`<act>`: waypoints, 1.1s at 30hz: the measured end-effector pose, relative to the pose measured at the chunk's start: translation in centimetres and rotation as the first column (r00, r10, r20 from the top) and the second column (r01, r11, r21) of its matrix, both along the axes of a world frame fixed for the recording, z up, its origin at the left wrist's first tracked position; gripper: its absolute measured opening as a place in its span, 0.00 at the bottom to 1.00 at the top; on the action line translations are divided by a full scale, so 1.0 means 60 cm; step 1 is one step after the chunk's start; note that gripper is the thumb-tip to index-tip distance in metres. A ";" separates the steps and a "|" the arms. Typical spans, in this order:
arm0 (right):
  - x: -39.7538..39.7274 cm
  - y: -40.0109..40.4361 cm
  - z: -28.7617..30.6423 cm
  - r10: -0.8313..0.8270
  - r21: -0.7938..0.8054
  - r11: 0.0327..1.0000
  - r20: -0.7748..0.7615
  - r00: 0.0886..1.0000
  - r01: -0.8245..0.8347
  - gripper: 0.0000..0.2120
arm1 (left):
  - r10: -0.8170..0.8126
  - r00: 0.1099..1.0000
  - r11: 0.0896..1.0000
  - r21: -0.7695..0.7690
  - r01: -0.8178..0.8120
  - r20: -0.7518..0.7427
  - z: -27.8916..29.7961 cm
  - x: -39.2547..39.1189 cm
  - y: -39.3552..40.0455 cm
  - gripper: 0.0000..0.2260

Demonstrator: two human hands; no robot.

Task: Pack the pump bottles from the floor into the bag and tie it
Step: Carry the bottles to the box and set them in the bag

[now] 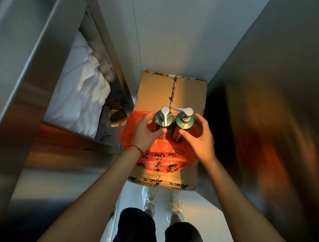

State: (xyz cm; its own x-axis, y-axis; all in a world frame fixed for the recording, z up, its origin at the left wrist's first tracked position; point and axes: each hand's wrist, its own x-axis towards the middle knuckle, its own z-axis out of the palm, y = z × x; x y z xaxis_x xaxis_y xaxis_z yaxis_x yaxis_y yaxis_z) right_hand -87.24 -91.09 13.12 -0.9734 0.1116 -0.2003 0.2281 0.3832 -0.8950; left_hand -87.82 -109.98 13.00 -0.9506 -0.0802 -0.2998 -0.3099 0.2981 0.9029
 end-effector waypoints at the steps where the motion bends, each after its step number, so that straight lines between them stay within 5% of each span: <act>1: 0.006 0.001 0.004 -0.012 0.001 1.000 0.005 1.000 0.012 0.34 | 0.006 1.000 1.000 -0.001 -0.006 -0.003 0.003 0.006 0.000 0.28; 7: 0.048 0.006 0.040 -0.029 0.022 0.999 -0.018 0.999 0.029 0.28 | 0.044 0.999 0.996 -0.081 -0.043 0.008 0.027 0.058 -0.001 0.26; 16: 0.124 0.022 0.083 0.228 0.226 0.954 -0.129 0.965 -0.195 0.25 | -0.012 0.997 0.875 -0.484 -0.026 -0.077 0.075 0.195 0.015 0.24; 33: 0.322 0.010 0.174 0.785 0.473 0.598 -0.183 0.592 -0.647 0.25 | 0.418 0.886 0.577 -0.694 -0.430 -0.202 0.160 0.554 0.059 0.22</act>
